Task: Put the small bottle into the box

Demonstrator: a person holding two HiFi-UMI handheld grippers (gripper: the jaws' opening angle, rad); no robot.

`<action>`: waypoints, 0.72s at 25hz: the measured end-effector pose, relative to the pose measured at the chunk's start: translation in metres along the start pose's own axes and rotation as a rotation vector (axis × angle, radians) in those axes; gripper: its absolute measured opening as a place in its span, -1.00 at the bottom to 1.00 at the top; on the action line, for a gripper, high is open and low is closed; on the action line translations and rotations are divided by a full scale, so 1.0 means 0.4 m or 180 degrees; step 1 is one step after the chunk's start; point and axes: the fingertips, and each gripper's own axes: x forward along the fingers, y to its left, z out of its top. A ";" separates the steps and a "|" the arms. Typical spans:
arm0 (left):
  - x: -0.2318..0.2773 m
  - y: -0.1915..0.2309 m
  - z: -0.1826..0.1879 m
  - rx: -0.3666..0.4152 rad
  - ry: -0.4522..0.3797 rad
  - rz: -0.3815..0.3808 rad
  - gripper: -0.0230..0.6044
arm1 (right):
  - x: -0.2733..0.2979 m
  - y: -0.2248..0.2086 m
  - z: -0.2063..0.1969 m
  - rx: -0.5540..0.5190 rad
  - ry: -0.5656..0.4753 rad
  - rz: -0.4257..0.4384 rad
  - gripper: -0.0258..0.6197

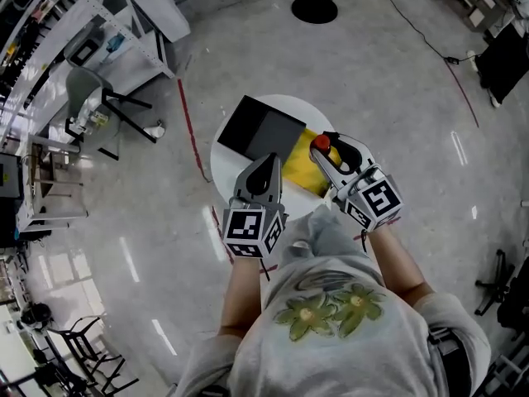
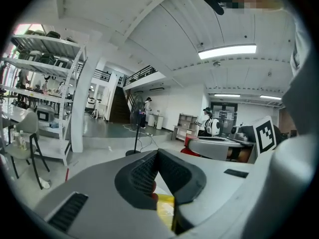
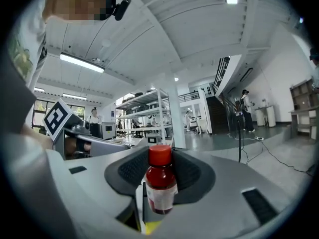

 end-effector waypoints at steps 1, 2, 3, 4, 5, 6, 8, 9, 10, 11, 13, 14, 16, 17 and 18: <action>0.004 0.005 -0.005 -0.0015 0.0012 0.0023 -0.93 | 0.004 -0.002 -0.011 0.0006 0.0018 0.0035 -0.46; 0.008 0.013 -0.009 -0.0028 0.0025 0.0045 -0.93 | 0.010 -0.004 -0.020 0.0014 0.0032 0.0069 -0.46; 0.013 0.021 -0.012 -0.0037 0.0038 0.0065 -0.93 | 0.018 -0.007 -0.029 0.0023 0.0046 0.0100 -0.46; 0.019 0.029 -0.015 -0.0045 0.0048 0.0084 -0.93 | 0.026 -0.010 -0.037 0.0030 0.0062 0.0127 -0.46; 0.024 0.035 -0.019 -0.0051 0.0057 0.0100 -0.93 | 0.032 -0.014 -0.047 0.0031 0.0084 0.0150 -0.46; 0.029 0.037 -0.024 -0.0058 0.0063 0.0116 -0.93 | 0.037 -0.018 -0.057 0.0028 0.0111 0.0168 -0.46; 0.035 0.038 -0.038 -0.0083 0.0079 0.0141 -0.93 | 0.040 -0.026 -0.081 0.0021 0.0169 0.0187 -0.46; 0.036 0.037 -0.044 -0.0095 0.0088 0.0147 -0.93 | 0.042 -0.029 -0.093 0.0022 0.0196 0.0188 -0.46; 0.036 0.038 -0.049 -0.0106 0.0097 0.0150 -0.93 | 0.046 -0.031 -0.105 0.0023 0.0220 0.0188 -0.46; 0.036 0.042 -0.054 -0.0116 0.0106 0.0155 -0.93 | 0.052 -0.031 -0.117 0.0024 0.0240 0.0190 -0.46; 0.038 0.054 -0.064 -0.0143 0.0128 0.0171 -0.93 | 0.068 -0.032 -0.142 0.0029 0.0288 0.0205 -0.46; 0.040 0.059 -0.069 -0.0158 0.0144 0.0179 -0.93 | 0.075 -0.032 -0.155 0.0038 0.0319 0.0215 -0.46; 0.041 0.065 -0.080 -0.0176 0.0184 0.0185 -0.93 | 0.084 -0.033 -0.179 0.0067 0.0378 0.0229 -0.46; 0.042 0.067 -0.087 -0.0180 0.0207 0.0185 -0.93 | 0.088 -0.034 -0.190 0.0083 0.0401 0.0233 -0.46; 0.043 0.070 -0.093 -0.0182 0.0230 0.0184 -0.93 | 0.091 -0.036 -0.201 0.0096 0.0422 0.0235 -0.46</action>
